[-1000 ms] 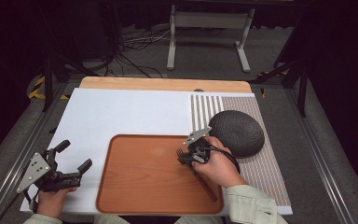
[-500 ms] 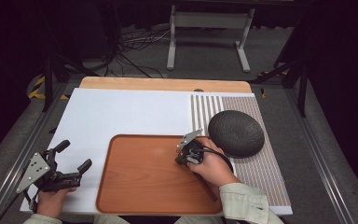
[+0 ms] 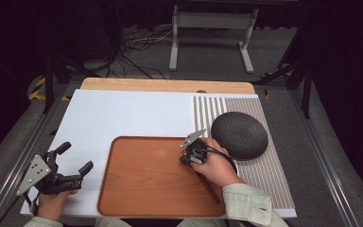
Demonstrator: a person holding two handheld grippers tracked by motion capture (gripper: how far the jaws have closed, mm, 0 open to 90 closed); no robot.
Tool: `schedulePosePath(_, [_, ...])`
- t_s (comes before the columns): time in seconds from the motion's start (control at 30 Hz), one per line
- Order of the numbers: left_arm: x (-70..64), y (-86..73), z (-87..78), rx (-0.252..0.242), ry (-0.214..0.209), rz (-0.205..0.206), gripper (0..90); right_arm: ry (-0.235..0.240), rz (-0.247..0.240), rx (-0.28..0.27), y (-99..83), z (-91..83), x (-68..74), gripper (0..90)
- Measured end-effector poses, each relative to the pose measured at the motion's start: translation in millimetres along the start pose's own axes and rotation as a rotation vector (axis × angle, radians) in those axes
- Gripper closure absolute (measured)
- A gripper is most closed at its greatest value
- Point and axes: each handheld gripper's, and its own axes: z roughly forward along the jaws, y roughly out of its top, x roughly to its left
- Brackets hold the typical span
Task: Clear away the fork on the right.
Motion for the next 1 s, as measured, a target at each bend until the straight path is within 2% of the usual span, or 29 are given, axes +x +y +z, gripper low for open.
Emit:
schedulePosePath(0.5, [-0.2,0.0,0.1,0.001,0.0,0.001,0.8,-0.045,0.063,0.0,-10.7,-9.3,-19.2,90.0])
schedulePosePath(1.0, [-0.4,0.0,0.1,0.001,0.0,0.001,0.8,-0.089,0.111,0.005,-19.8,-17.3,-30.8,90.0])
